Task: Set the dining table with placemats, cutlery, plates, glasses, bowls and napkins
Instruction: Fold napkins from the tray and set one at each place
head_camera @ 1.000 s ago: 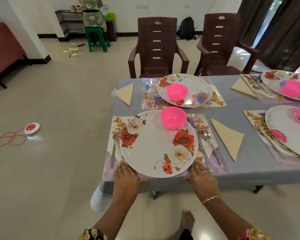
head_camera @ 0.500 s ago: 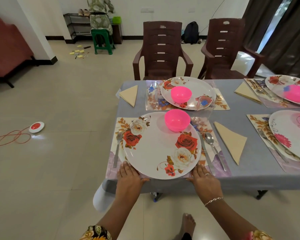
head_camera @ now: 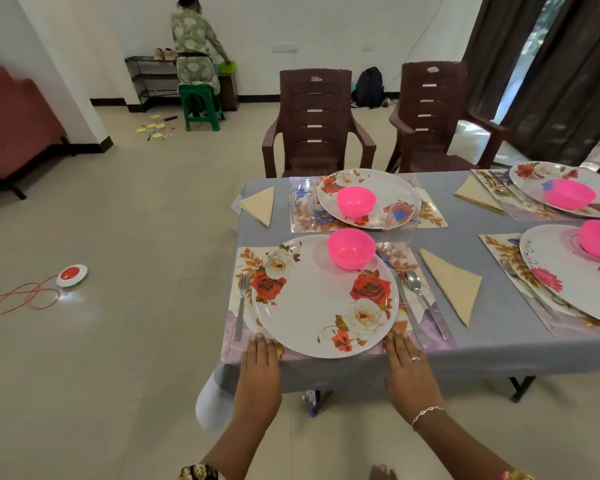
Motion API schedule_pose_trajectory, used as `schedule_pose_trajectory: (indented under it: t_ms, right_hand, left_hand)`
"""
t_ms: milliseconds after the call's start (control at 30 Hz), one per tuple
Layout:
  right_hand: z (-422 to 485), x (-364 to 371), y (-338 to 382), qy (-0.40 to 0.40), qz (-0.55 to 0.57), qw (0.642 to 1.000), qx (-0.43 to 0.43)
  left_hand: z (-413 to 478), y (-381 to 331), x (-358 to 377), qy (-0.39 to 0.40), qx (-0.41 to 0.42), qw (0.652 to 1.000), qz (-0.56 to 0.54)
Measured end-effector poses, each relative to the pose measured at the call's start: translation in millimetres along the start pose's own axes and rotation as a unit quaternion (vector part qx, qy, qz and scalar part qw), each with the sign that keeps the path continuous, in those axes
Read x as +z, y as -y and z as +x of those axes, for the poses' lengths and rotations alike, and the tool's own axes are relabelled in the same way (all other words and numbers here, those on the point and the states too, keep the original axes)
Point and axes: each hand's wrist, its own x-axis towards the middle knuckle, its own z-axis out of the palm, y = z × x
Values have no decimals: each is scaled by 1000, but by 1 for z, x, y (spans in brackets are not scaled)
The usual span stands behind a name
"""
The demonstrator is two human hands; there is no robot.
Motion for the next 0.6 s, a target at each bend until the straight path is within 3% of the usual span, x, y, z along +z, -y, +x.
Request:
schedule_pose_trajectory:
  t_ms: [233, 467, 600]
  right_hand:
    - [-29, 2, -6, -17, 32, 999, -4]
    - [-45, -1, -37, -46, 39, 998, 10]
    - [-57, -3, -31, -89, 47, 995, 5]
  left_hand:
    - [-26, -13, 17, -64, 63, 996, 0]
    - [-44, -40, 14, -2, 115, 993, -9]
    - [-53, -39, 4, -30, 107, 994, 1]
